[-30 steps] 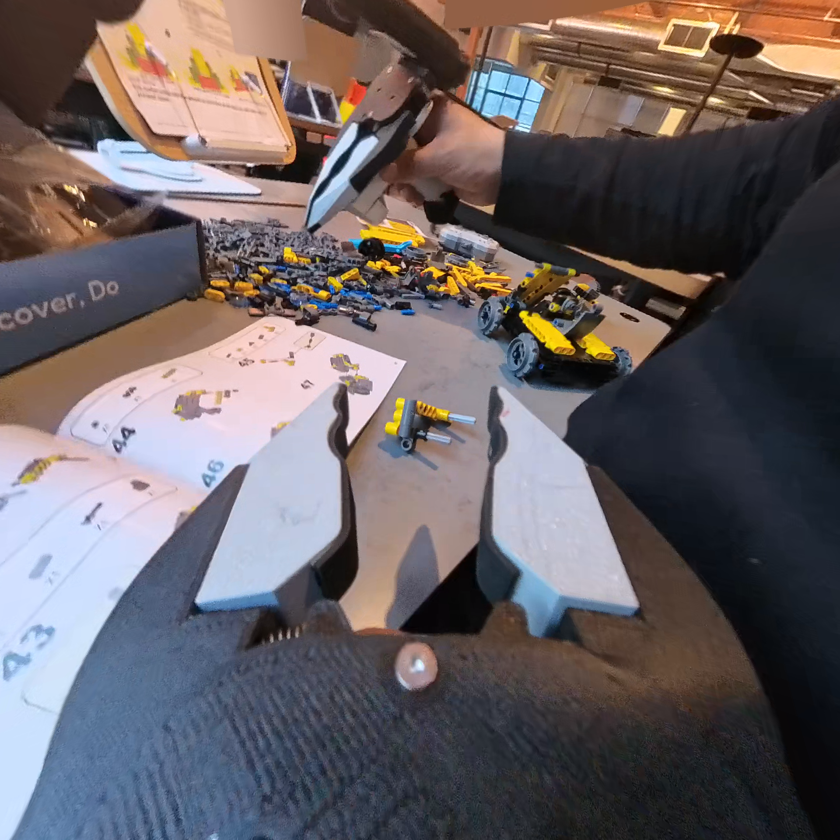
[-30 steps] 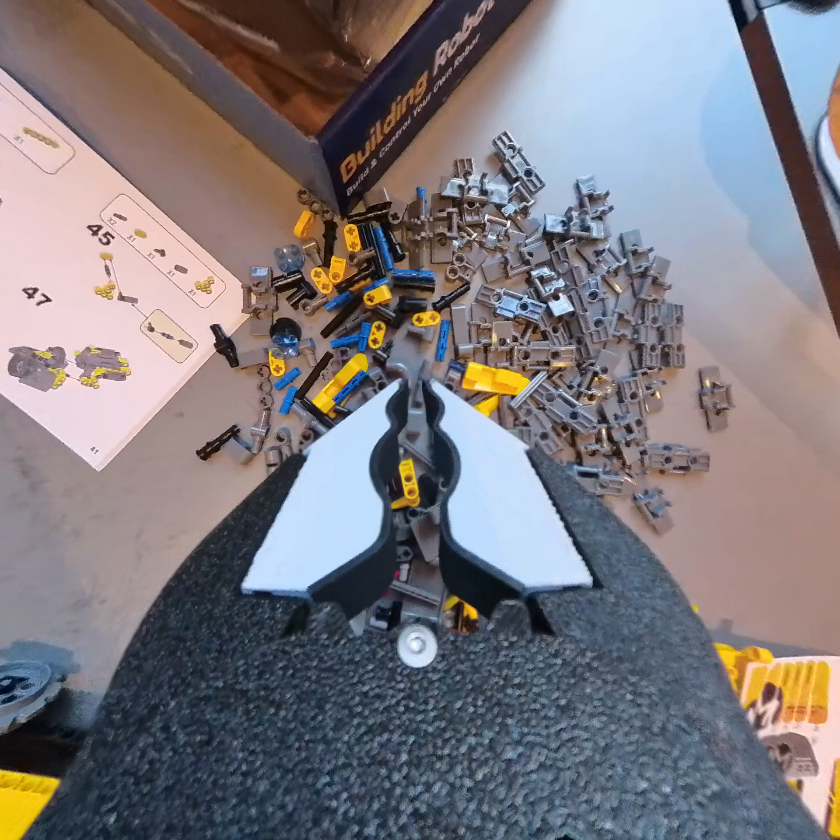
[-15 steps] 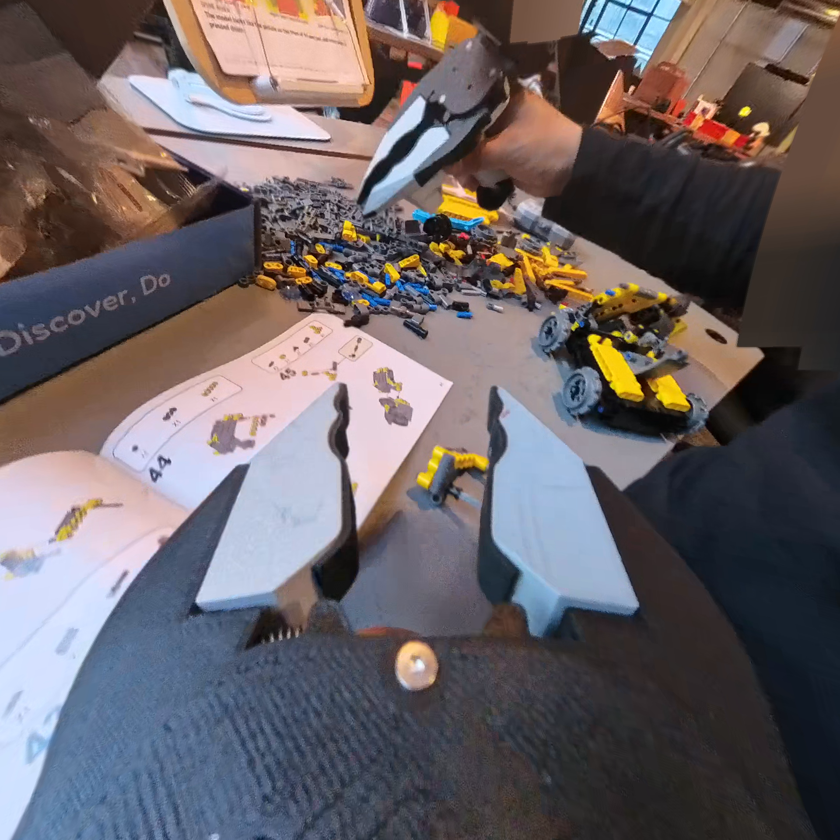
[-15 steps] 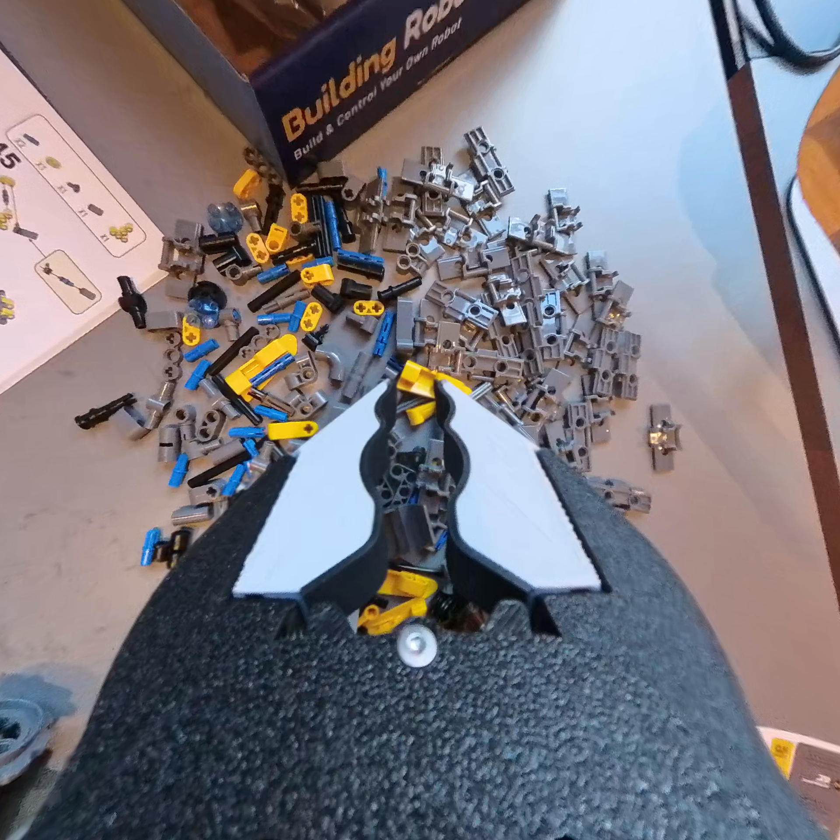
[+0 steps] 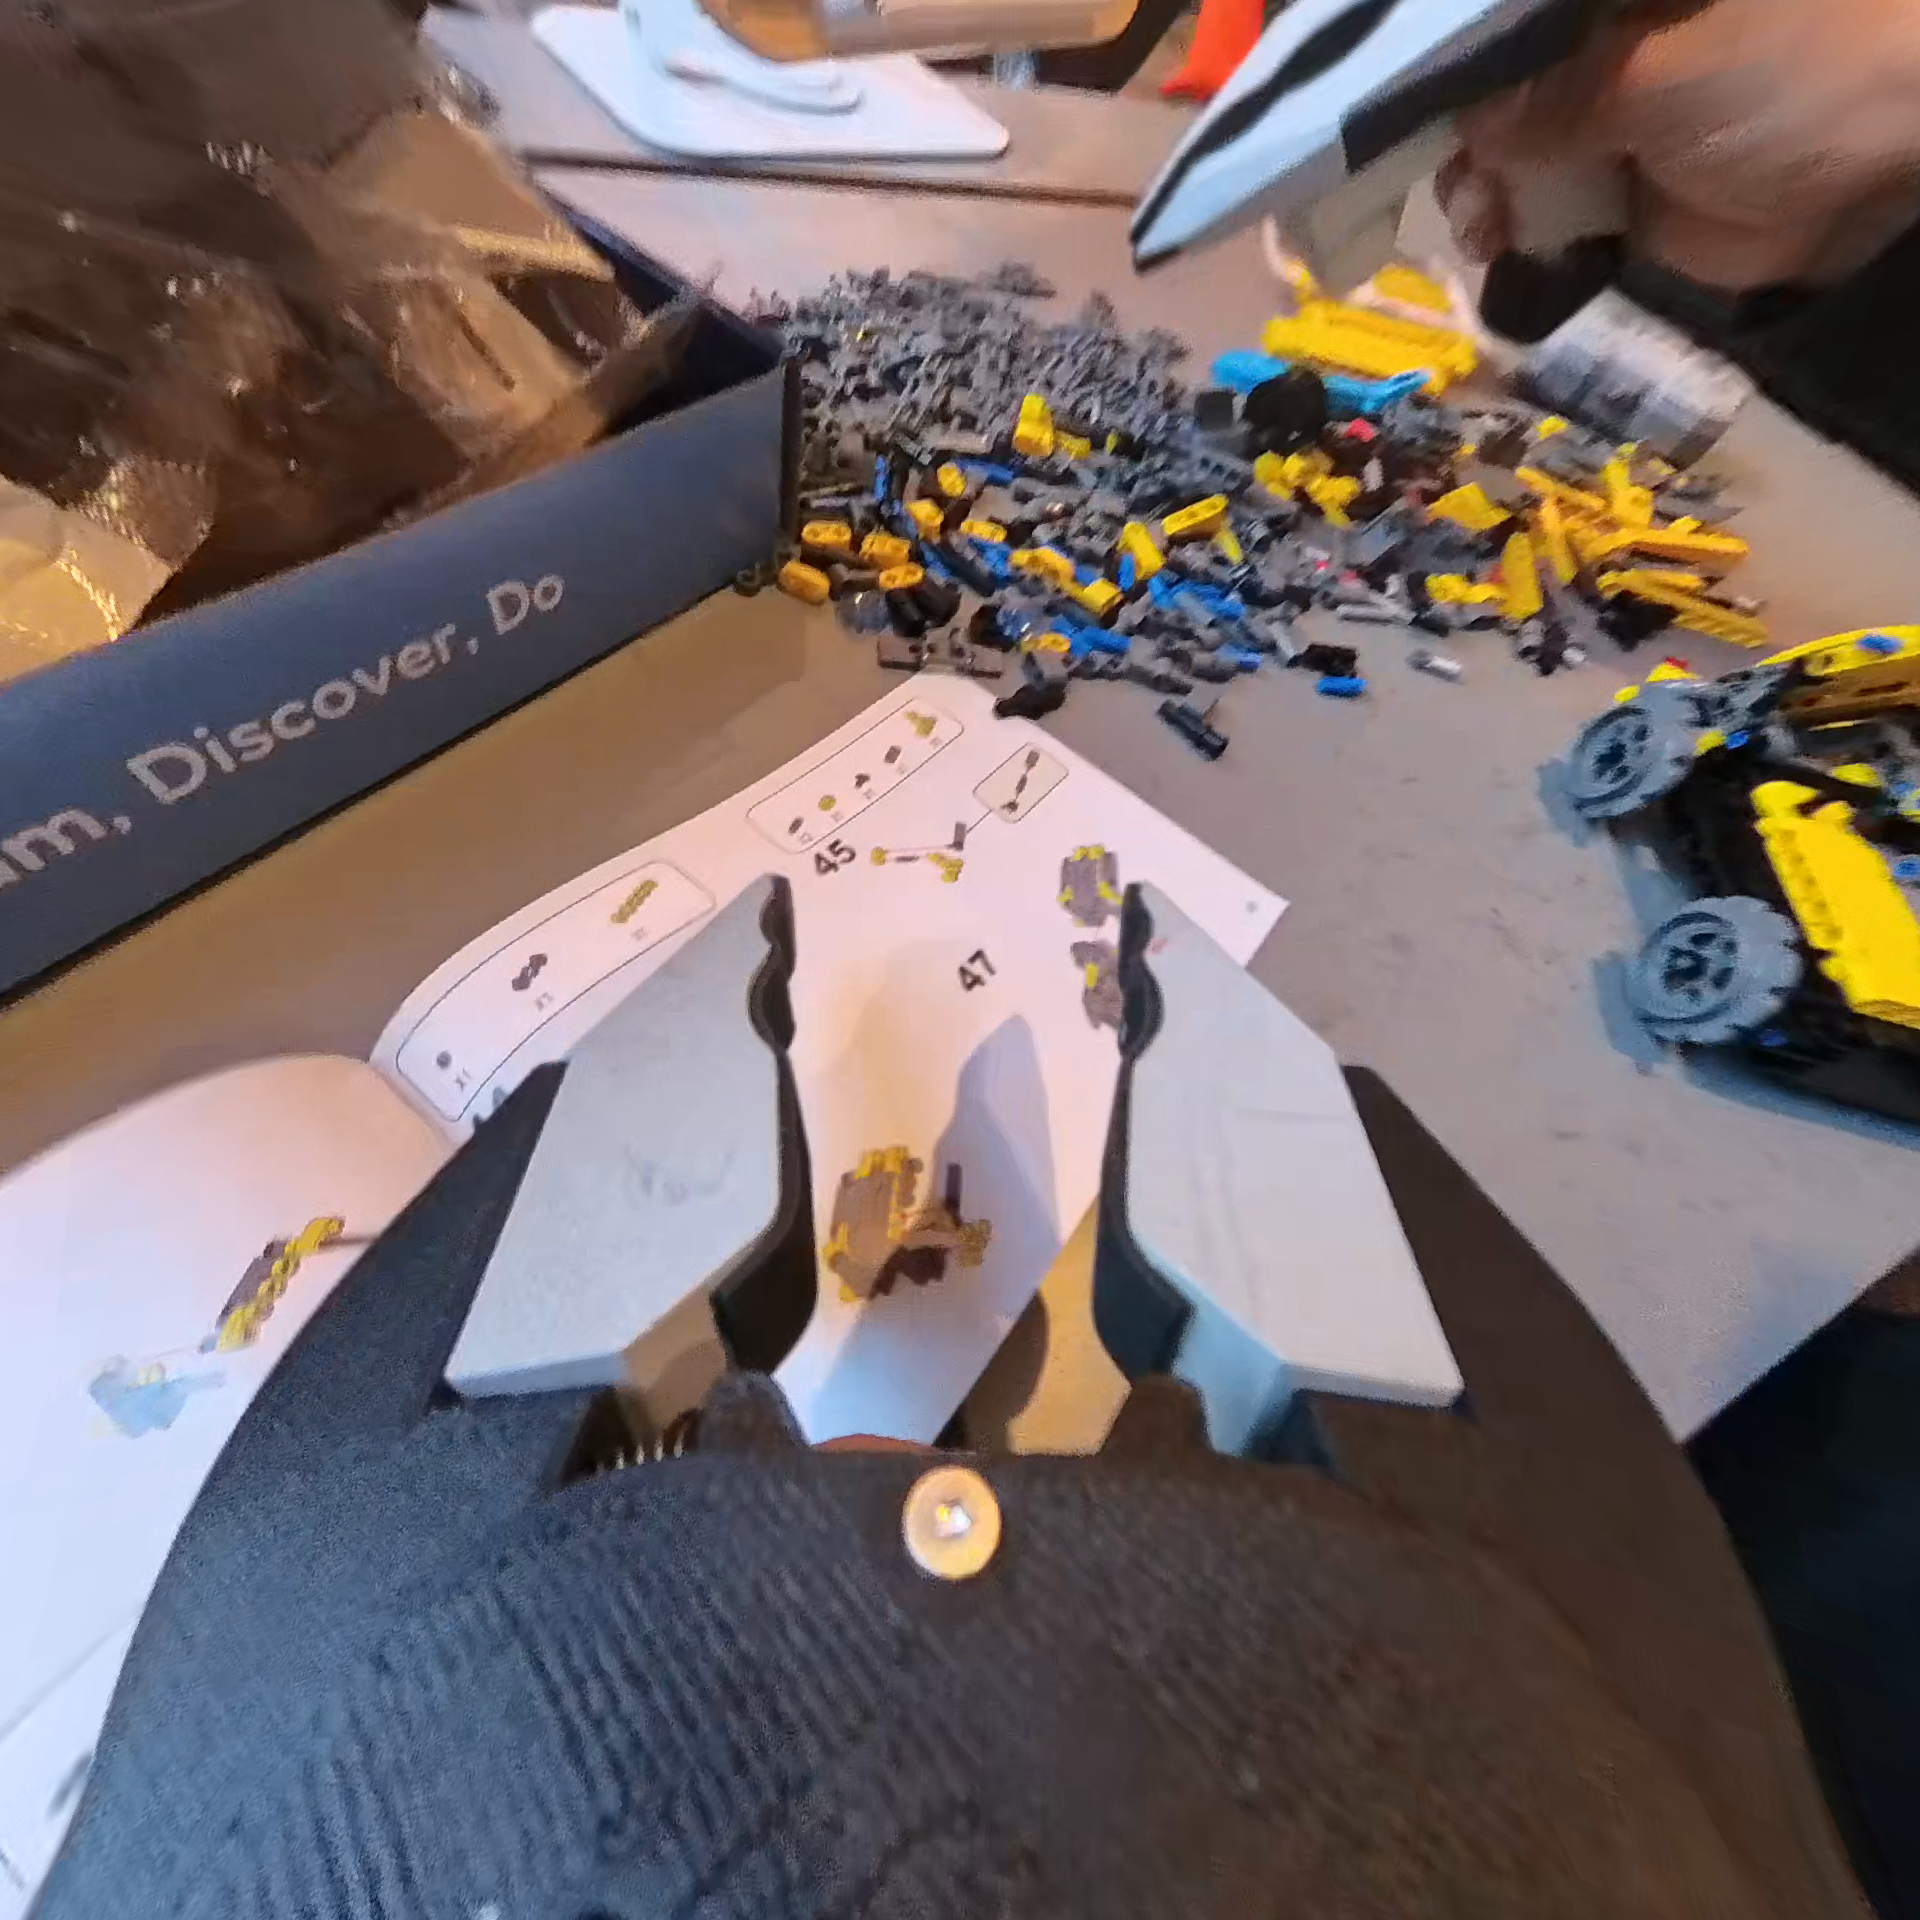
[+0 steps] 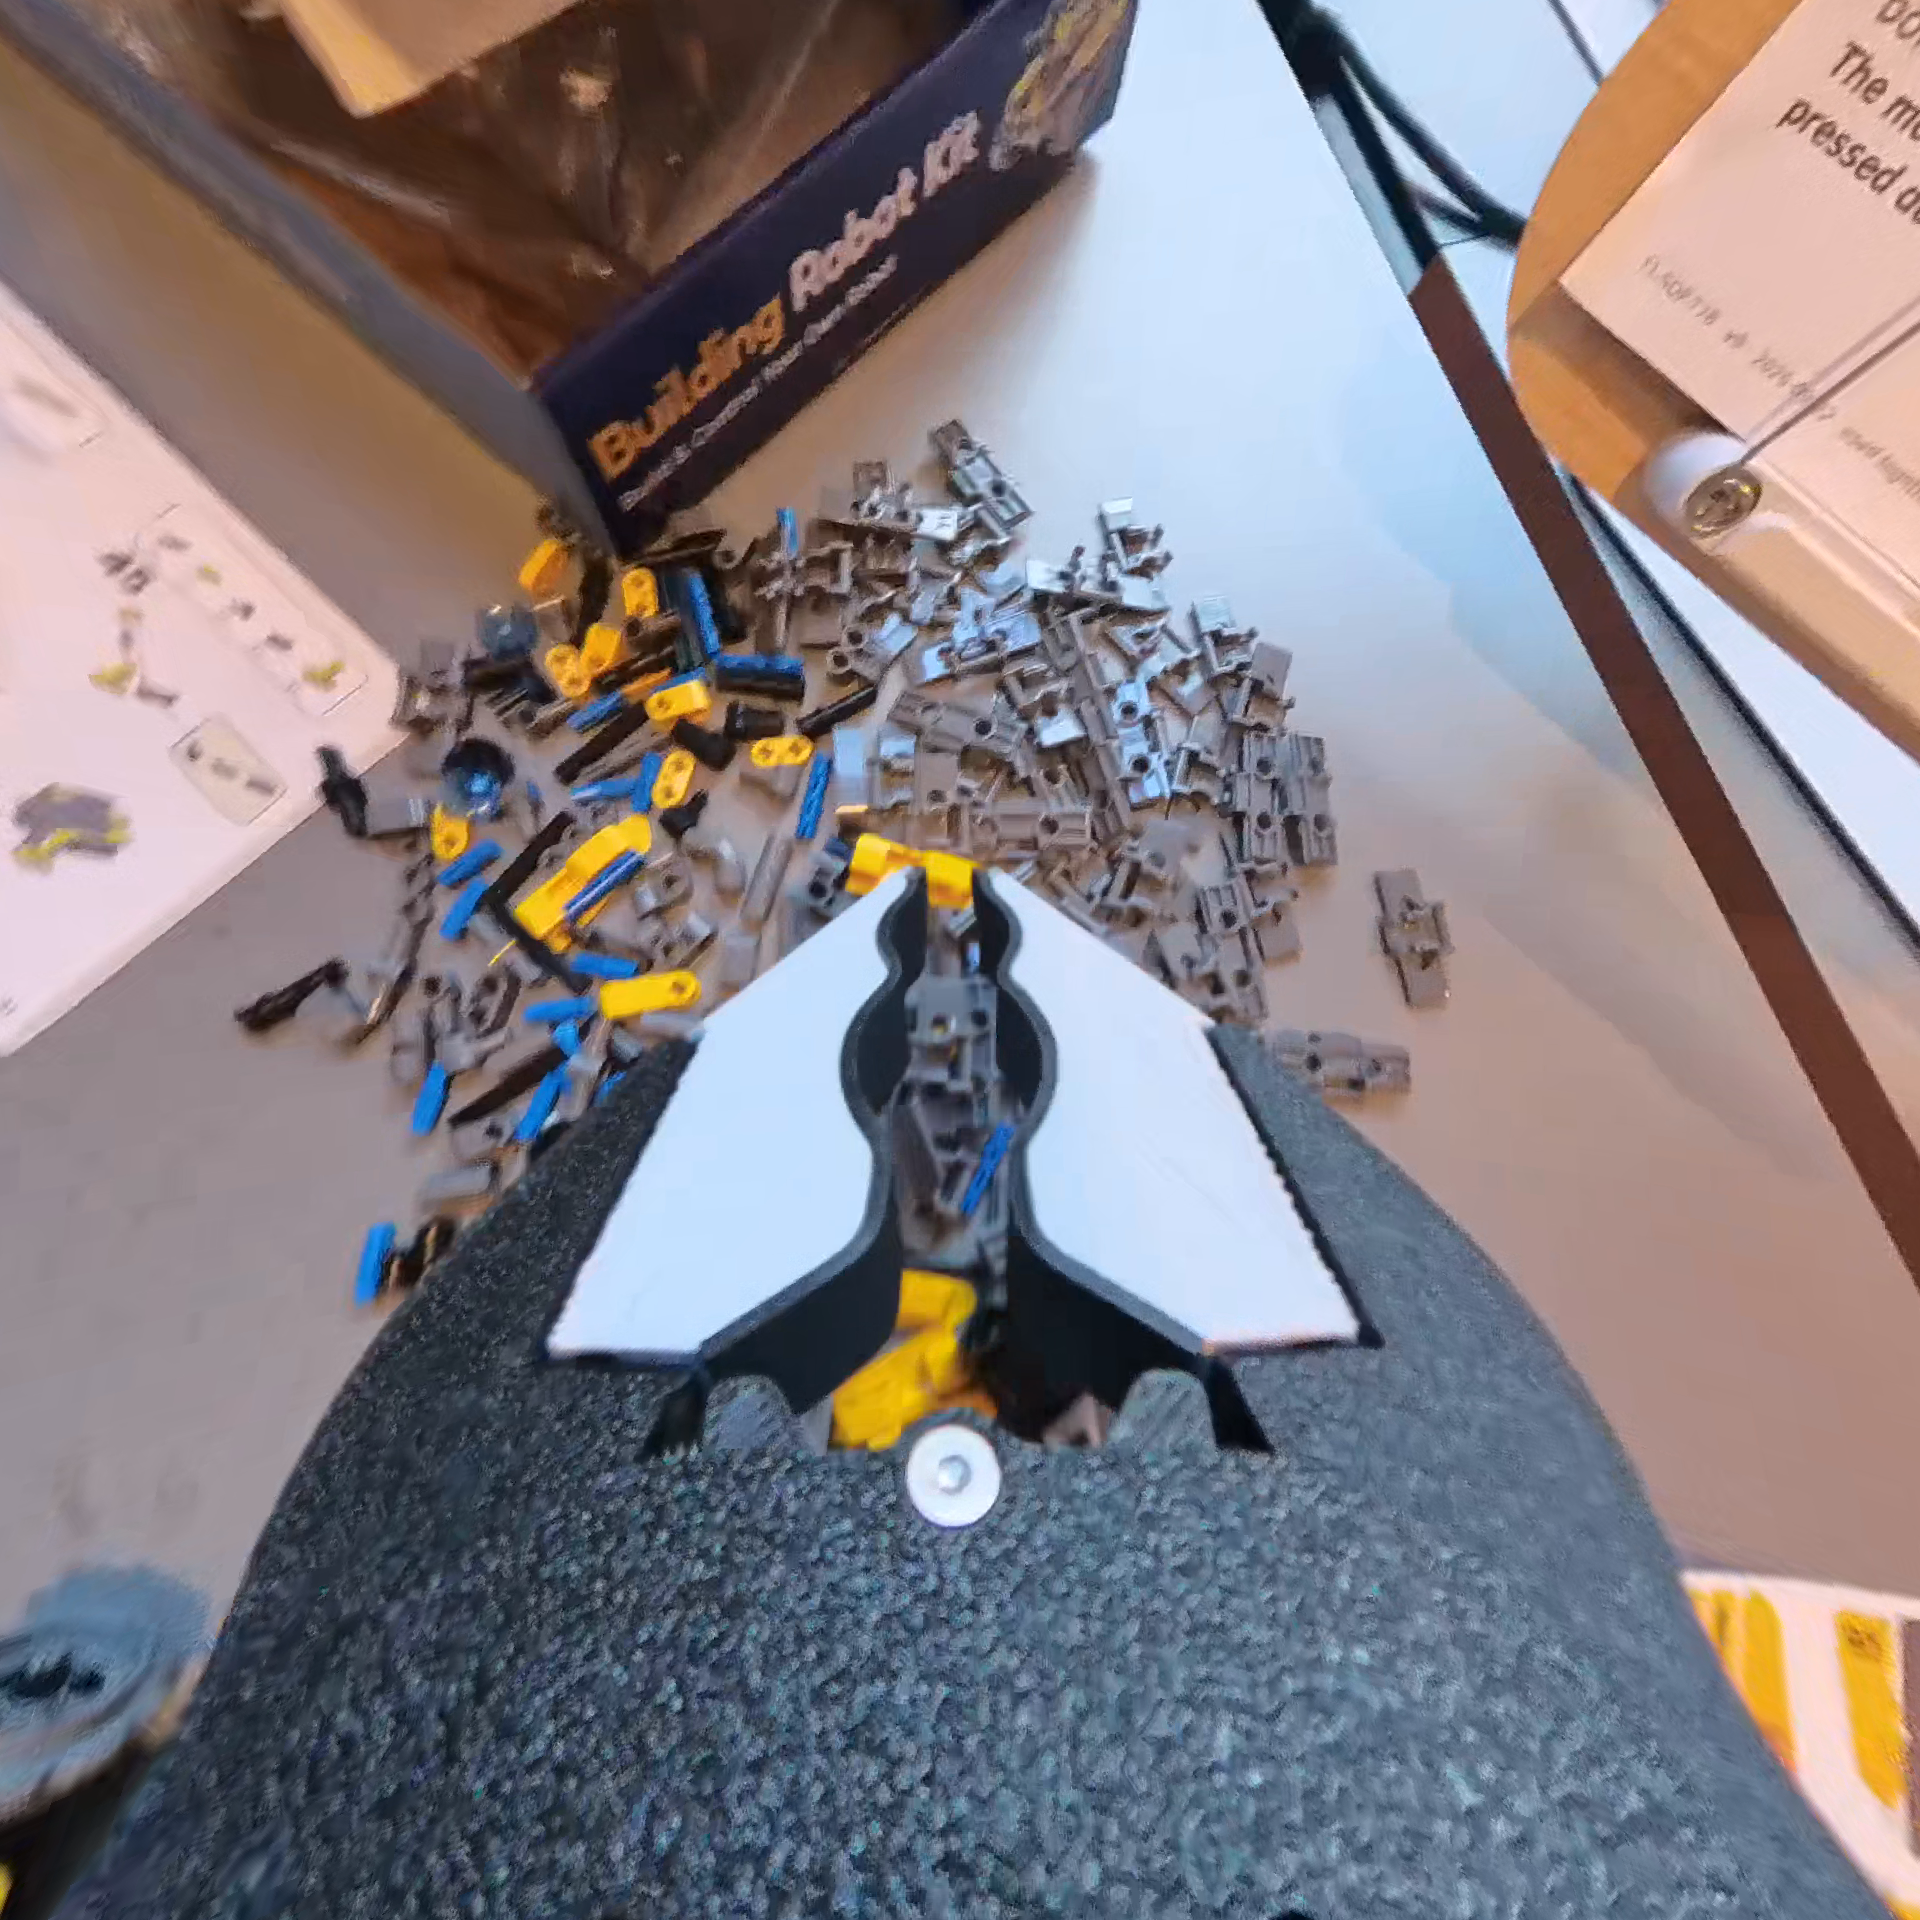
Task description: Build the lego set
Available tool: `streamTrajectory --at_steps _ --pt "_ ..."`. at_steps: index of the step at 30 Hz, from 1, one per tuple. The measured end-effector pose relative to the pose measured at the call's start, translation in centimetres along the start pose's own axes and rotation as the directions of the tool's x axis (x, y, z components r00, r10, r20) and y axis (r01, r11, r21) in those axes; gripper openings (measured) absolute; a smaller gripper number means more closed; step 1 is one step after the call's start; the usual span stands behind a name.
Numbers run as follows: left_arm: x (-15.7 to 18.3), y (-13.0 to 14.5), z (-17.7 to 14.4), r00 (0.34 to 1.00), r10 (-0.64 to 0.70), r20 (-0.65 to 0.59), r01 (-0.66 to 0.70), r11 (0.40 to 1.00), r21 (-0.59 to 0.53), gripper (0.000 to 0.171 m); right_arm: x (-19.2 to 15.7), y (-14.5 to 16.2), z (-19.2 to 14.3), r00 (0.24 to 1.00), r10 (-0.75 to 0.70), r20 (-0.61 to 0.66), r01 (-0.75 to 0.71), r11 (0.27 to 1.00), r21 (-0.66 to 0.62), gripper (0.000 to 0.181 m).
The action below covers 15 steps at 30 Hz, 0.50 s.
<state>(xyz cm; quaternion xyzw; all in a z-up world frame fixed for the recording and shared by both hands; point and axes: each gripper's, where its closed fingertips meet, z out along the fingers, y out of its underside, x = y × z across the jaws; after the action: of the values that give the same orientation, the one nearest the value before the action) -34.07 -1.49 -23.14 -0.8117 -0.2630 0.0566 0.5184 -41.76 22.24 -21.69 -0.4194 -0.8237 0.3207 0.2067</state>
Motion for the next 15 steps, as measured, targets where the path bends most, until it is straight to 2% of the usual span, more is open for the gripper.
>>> streamTrajectory --at_steps 3,5,7,11,15 --pt "-0.5 0.5 0.4 0.999 -0.026 0.02 0.027 0.999 -0.04 0.062 0.1 0.5 3.0 0.999 0.012 0.029 -0.01 0.997 -0.078 0.001" --pt "-0.5 0.5 0.4 0.999 -0.026 0.02 0.026 0.999 -0.041 0.063 -1.2 1.8 4.3 0.996 0.005 0.086 0.01 0.985 -0.174 0.0" --pt "-0.5 0.7 0.4 0.999 -0.031 0.01 0.031 0.998 -0.05 0.063 -1.6 3.5 4.7 0.995 -0.05 0.082 0.07 0.963 -0.26 0.0" --pt "0.0 0.7 0.5 0.995 -0.073 -0.063 0.069 0.996 -0.057 0.063 -1.8 4.5 2.9 0.993 -0.105 0.062 0.118 0.951 -0.286 0.0" --pt "0.3 0.5 0.6 0.973 -0.167 -0.162 0.158 0.985 -0.069 0.06 0.1 3.9 0.2 0.997 -0.077 -0.023 0.07 0.974 -0.215 0.0"
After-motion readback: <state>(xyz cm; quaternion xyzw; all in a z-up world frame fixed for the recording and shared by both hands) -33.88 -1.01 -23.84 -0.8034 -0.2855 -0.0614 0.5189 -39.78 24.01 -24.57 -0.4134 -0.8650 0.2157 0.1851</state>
